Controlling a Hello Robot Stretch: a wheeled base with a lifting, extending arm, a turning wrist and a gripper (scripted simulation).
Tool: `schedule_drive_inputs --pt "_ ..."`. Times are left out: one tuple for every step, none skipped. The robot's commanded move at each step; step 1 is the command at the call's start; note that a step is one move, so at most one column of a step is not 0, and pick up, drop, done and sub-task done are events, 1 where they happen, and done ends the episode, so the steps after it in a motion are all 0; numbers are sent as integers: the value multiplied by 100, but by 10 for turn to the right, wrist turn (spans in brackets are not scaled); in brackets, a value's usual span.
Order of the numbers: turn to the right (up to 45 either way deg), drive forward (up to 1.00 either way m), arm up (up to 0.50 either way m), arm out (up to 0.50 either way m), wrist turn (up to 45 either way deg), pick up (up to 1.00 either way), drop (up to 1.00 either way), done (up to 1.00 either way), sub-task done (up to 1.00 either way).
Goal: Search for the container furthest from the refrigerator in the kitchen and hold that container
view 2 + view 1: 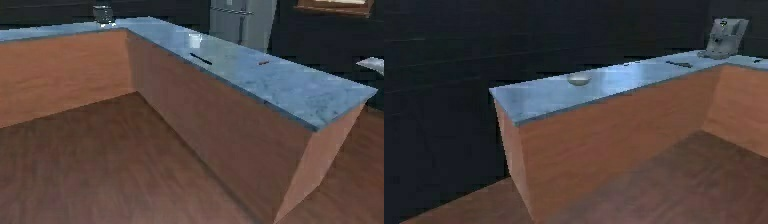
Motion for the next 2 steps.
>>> schedule_drive_inputs --pt "0 35 0 0 0 0 0 0 0" --pt "-450 0 0 0 0 0 0 0 0"
